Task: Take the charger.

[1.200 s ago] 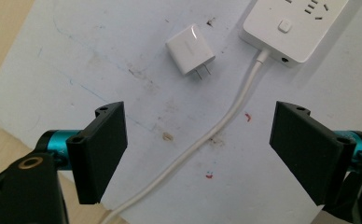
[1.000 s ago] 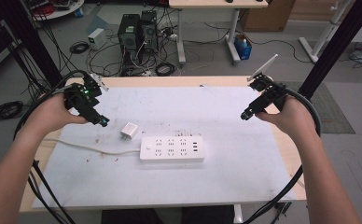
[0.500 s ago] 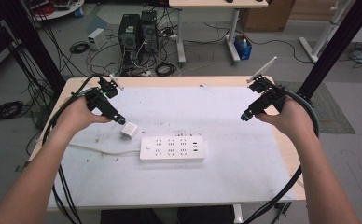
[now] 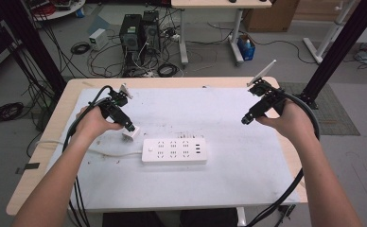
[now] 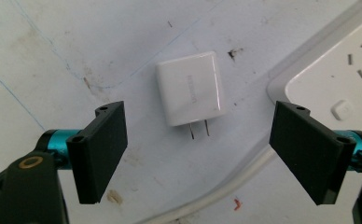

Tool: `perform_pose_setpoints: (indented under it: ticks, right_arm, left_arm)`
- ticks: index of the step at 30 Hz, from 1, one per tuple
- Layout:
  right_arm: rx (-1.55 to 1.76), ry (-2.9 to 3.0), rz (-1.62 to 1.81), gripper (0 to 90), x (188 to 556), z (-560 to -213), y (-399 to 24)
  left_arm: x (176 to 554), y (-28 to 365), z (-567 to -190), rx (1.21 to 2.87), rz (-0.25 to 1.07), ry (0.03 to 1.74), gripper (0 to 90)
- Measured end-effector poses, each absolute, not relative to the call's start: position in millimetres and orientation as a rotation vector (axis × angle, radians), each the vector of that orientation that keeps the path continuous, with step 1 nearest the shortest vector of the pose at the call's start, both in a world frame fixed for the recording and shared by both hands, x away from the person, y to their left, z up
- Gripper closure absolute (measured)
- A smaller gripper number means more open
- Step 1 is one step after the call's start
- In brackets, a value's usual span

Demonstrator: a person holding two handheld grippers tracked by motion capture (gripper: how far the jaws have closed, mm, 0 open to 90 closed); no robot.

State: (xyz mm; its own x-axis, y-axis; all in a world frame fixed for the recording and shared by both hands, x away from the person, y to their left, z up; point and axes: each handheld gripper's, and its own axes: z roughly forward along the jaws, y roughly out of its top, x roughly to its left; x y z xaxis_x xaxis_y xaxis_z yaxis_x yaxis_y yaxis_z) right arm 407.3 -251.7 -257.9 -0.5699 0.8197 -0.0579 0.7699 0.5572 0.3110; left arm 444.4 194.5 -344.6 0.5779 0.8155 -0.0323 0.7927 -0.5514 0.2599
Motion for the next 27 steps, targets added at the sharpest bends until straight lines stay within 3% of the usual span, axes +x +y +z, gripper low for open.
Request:
perform_pose_setpoints:
  ticks: [17, 27]
  right_arm:
    - [1.339, 2.599, 0.374, 13.8, 405, -265, -253]
    - [1.351, 2.592, 0.366, 13.7, 406, -271, -255]
  left_arm:
    - [460, 177, -390, 2.643, 0.06, 1.407, 19.5]
    - [465, 174, -407, 2.682, 0.052, 1.448, 26.4]
